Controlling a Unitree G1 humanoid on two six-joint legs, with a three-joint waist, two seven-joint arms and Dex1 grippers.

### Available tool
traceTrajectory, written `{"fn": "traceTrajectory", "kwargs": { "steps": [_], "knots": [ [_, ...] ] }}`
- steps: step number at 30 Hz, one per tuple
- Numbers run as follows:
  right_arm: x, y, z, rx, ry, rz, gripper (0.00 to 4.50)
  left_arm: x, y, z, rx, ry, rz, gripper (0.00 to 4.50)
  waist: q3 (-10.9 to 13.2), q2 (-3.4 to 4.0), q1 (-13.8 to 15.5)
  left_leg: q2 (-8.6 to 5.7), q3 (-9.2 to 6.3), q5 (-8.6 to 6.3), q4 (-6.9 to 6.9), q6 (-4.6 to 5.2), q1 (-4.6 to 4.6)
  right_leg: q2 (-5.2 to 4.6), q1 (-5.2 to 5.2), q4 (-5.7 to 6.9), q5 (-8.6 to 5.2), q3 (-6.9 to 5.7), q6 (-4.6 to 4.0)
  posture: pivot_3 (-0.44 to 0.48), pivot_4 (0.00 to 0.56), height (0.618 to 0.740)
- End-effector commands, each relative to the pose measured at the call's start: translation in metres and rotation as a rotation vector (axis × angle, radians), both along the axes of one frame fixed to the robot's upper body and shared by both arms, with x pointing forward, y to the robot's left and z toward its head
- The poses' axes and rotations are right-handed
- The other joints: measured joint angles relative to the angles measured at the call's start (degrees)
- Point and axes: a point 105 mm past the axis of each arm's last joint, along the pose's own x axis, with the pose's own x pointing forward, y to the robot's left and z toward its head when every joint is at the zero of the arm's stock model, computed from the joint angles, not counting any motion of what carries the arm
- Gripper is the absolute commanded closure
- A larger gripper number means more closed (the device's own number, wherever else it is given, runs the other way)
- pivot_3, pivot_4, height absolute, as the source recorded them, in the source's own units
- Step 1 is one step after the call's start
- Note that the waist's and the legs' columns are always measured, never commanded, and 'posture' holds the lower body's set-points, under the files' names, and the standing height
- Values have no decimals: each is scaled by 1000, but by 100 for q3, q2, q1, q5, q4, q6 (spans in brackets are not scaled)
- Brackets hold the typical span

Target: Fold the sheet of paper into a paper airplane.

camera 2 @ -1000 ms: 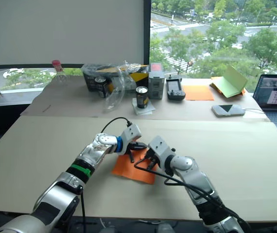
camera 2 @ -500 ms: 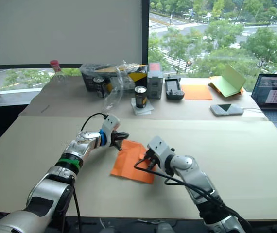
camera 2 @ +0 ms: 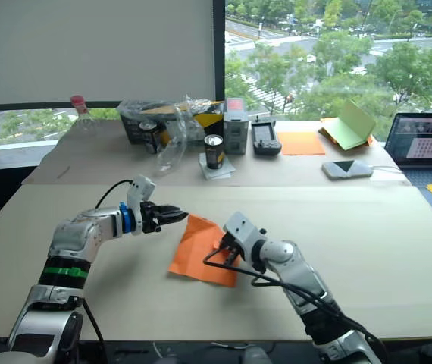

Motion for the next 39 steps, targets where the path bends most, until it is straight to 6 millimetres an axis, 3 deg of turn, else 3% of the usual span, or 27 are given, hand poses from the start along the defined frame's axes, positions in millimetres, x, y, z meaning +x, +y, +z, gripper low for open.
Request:
{"fn": "traceTrajectory", "kwargs": {
  "steps": [1,7,17,20,28,33,39],
  "knots": [
    [-9,4,-24,-33,89,26,4500,1,-6,9,-37,-20,28,1339,0,0,0,0,0,0,0,0,0,0,0,0,0,0,0,0,150,732],
    [-9,1,-25,-37,86,20,4500,-2,-10,-1,-29,22,45,1339,0,0,-4,0,2,0,-1,0,0,0,-1,-1,0,1,-1,0,150,732],
    [-4,-1,-16,-6,47,-15,4500,-2,-20,-9,42,2,1,4461,0,0,0,-1,3,0,-1,-1,0,-1,0,-2,-1,1,0,0,150,732],
    [1,-4,-7,16,17,-42,4500,2,-23,-7,118,-74,-7,4461,0,0,4,-2,2,0,-1,-1,-1,-1,0,-3,0,1,-1,0,150,732],
    [14,-11,25,92,-66,-100,4500,13,-33,23,147,-299,-57,4461,7,-3,77,-8,2,0,1,-1,-35,-6,-26,-8,18,1,-31,0,150,732],
    [12,-11,23,99,-47,-102,4500,11,-39,30,194,-392,-131,4461,7,-3,117,-11,6,1,1,-2,-85,-8,-87,-1,25,6,-42,0,150,732],
    [5,-8,21,137,-23,-108,4500,0,-52,18,227,-409,-208,4461,7,-3,130,-11,7,2,1,-2,-94,-8,-97,1,26,6,-44,0,150,732]
  ]
}}
